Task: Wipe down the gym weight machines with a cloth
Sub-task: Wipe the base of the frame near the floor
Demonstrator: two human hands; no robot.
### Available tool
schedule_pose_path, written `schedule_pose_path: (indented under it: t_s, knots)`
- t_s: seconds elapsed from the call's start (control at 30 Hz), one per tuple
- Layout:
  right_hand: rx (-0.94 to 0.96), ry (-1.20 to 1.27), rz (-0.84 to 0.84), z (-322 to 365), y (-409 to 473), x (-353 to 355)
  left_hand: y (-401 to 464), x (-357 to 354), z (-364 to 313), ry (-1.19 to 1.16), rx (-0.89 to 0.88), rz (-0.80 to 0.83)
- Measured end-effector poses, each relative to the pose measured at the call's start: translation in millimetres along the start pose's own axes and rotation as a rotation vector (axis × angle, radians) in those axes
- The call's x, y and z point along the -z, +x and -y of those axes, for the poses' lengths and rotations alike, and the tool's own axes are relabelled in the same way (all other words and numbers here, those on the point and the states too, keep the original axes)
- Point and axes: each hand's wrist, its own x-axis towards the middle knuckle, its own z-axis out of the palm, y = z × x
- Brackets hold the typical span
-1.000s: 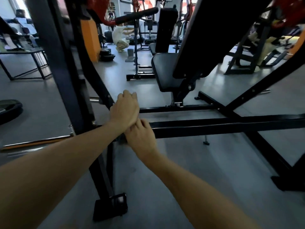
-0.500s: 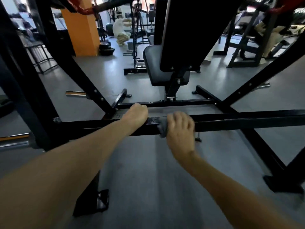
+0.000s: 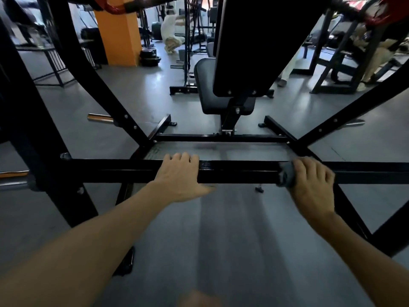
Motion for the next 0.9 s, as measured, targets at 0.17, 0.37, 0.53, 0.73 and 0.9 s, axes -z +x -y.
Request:
schedule_pose_path:
  t_s: [0.17, 0.37, 0.53, 0.73, 0.9]
  knots:
    - [-0.05, 0.019, 0.023, 44, 7, -1, 1, -6, -3, 0.052, 0.026, 0.006]
    - [0.158, 0.033, 0.025, 188, 17, 0, 5, -17, -3, 0.064, 0.078, -0.109]
    - [0.124, 0.066, 0.022, 216, 9, 6, -2, -21, -3, 0.058, 0.078, -0.229]
    - [0.138, 0.078, 0.017, 205, 4, 20, 7, -37, 0, 0.077, 0.086, -0.328]
    - [0.065, -0.142, -0.091, 228, 3, 15, 8, -41, -1, 0.096, 0.098, -0.38]
